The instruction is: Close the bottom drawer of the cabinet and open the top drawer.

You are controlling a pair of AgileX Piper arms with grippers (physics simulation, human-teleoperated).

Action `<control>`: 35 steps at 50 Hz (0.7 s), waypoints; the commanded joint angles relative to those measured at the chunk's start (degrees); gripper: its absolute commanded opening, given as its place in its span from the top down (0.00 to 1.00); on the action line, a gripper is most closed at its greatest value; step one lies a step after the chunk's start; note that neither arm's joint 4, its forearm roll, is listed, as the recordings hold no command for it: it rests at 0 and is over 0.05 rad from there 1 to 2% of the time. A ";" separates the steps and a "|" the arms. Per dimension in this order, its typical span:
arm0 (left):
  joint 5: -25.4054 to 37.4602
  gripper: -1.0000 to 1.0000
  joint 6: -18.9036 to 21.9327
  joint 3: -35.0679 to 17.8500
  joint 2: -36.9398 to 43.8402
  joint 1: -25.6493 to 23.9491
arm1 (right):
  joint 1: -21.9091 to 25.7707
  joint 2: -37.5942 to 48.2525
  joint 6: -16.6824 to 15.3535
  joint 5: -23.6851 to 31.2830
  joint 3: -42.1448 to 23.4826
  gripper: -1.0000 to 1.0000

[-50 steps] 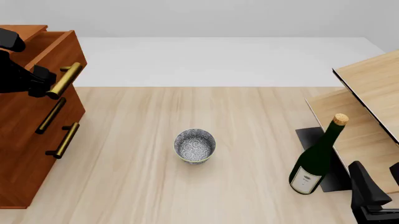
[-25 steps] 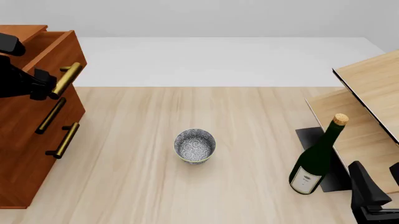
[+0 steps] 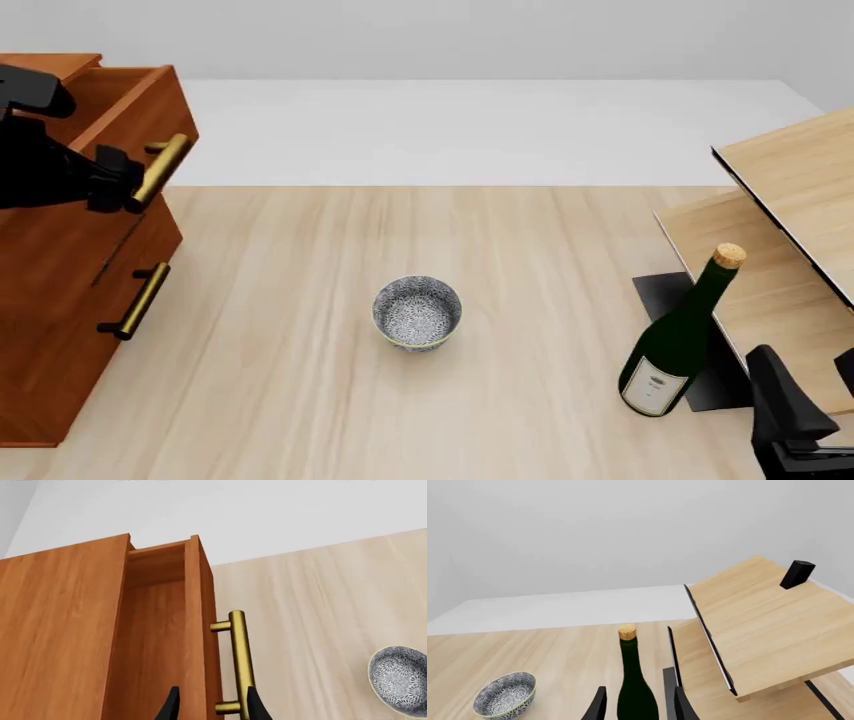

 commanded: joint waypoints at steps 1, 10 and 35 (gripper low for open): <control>-0.04 0.00 -1.16 -0.16 0.83 -2.24 | -0.14 0.00 0.14 -0.03 -0.01 0.00; 0.09 0.00 -1.64 -0.45 0.95 -3.60 | -0.21 0.00 0.29 -0.03 -0.02 0.00; -0.03 0.00 -3.84 -2.05 2.41 -7.90 | -0.34 0.00 0.52 -0.03 -0.07 0.00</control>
